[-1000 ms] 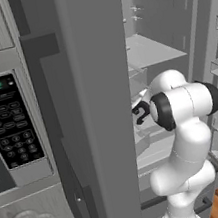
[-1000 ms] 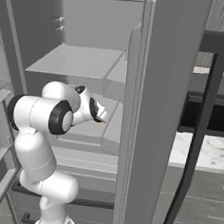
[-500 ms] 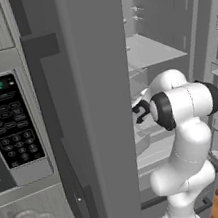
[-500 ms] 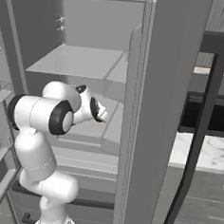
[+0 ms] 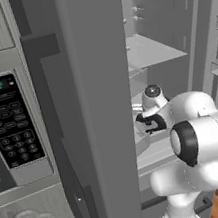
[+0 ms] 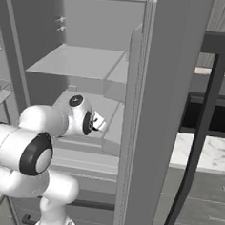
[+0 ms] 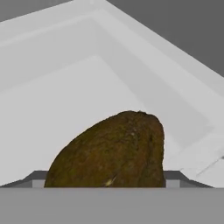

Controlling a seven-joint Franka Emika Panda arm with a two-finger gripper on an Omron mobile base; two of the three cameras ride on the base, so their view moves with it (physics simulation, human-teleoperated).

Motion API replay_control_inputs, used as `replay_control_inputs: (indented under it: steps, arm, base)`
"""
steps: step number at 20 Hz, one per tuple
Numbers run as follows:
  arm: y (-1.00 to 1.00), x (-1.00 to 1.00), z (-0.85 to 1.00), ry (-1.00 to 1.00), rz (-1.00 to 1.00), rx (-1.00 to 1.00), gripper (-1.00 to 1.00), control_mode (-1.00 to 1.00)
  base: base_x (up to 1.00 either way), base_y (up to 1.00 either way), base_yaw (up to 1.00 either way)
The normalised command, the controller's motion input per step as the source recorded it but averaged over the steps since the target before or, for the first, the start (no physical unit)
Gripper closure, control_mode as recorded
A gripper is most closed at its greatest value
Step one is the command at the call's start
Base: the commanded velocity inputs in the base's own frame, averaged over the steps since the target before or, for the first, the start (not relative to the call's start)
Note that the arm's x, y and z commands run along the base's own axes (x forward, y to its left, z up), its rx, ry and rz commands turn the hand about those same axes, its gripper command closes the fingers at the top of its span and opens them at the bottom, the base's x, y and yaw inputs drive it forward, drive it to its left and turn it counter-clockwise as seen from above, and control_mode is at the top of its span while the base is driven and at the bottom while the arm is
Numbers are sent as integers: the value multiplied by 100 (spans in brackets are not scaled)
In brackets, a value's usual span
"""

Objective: Take the cheese, steak, and avocado from the fridge and place them on the plate on the dining counter to create an appetizer plate.

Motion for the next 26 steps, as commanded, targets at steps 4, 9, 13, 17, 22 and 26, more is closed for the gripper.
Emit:
replay_control_inputs:
  steps: [4, 9, 13, 17, 22, 26]
  arm:
    - [1, -100, 54, -1, 19, 0, 100, -100]
    - [3, -100, 80, 2, 29, 0, 100, -100]
    - [23, -96, 91, 21, 28, -8, 100, -100]
    - [34, -98, 70, 19, 19, -13, 100, -100]
    - [25, -100, 36, 6, 13, -11, 100, -100]
    - [2, -100, 36, 0, 12, -9, 100, -100]
  base:
    - [0, 0, 0]
    - [0, 0, 0]
    - [0, 0, 0]
    - [0, 0, 0]
    - [0, 0, 0]
    - [0, 0, 0]
